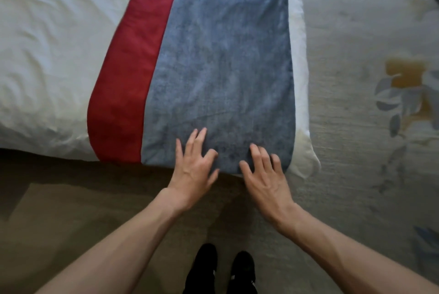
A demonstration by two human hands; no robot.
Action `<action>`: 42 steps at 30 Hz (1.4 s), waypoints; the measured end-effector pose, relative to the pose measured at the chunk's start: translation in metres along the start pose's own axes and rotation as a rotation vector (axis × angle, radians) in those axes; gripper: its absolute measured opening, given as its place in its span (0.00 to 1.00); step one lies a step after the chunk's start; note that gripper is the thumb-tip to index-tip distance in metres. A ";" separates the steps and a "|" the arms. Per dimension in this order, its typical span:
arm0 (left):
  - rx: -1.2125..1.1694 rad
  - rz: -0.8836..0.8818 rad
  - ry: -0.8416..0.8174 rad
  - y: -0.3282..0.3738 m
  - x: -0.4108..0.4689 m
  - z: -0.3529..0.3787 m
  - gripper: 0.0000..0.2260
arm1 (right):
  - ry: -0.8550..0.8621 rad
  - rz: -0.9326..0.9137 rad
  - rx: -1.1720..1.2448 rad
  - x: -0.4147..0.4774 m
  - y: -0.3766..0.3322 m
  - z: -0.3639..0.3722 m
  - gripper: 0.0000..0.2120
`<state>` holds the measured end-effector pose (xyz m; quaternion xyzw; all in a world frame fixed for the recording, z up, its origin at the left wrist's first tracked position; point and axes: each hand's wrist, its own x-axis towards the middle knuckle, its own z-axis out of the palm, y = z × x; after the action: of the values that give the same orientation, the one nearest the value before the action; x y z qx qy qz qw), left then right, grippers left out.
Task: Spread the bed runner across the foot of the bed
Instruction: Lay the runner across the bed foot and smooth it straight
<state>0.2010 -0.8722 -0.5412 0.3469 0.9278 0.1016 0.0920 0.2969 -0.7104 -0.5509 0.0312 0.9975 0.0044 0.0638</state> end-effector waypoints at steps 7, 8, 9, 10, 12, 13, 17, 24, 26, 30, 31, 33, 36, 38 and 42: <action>0.320 0.061 -0.097 -0.008 0.012 0.010 0.15 | -0.025 -0.082 -0.141 0.019 0.017 0.001 0.25; 0.315 0.067 -0.080 -0.009 0.012 0.010 0.13 | -0.020 -0.095 -0.132 0.020 0.017 0.001 0.22; 0.306 0.068 -0.070 -0.010 0.011 0.010 0.12 | -0.016 -0.094 -0.115 0.020 0.017 0.000 0.18; 0.296 0.064 -0.064 -0.010 0.009 0.012 0.10 | -0.013 -0.080 -0.093 0.019 0.017 0.000 0.15; 0.257 0.049 -0.058 -0.009 0.002 0.015 0.07 | -0.006 -0.047 -0.050 0.012 0.014 0.000 0.10; 0.238 0.043 -0.058 -0.008 -0.003 0.017 0.06 | 0.009 -0.034 -0.033 0.007 0.012 0.000 0.09; 0.223 0.027 -0.059 -0.005 -0.013 0.021 0.06 | 0.075 0.002 0.013 -0.005 0.002 0.002 0.09; 0.271 0.049 -0.101 -0.004 -0.015 0.027 0.10 | 0.071 0.011 0.029 -0.008 -0.001 0.002 0.10; 0.260 0.075 -0.097 -0.008 -0.012 0.023 0.09 | 0.039 0.013 0.043 -0.004 0.000 -0.001 0.09; 0.099 0.042 0.084 -0.034 -0.008 0.004 0.17 | 0.128 0.183 0.226 -0.005 0.001 -0.004 0.13; 0.063 -0.035 0.142 -0.047 -0.007 -0.004 0.20 | 0.175 0.282 0.290 -0.005 0.000 -0.005 0.13; 0.029 -0.247 0.235 -0.080 -0.003 -0.019 0.23 | 0.246 0.513 0.380 -0.005 0.000 -0.005 0.13; -0.018 -0.542 0.288 -0.131 -0.006 -0.041 0.24 | 0.264 0.791 0.472 0.001 0.007 -0.004 0.13; -0.056 -0.626 0.264 -0.158 -0.013 -0.049 0.25 | 0.284 0.921 0.577 0.004 0.011 -0.005 0.13; -0.275 -0.656 0.255 -0.190 -0.022 -0.056 0.25 | 0.336 1.061 0.795 0.010 0.013 -0.009 0.11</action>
<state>0.0849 -1.0343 -0.5329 0.0003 0.9714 0.2324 0.0491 0.2865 -0.6965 -0.5428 0.5360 0.7694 -0.3267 -0.1188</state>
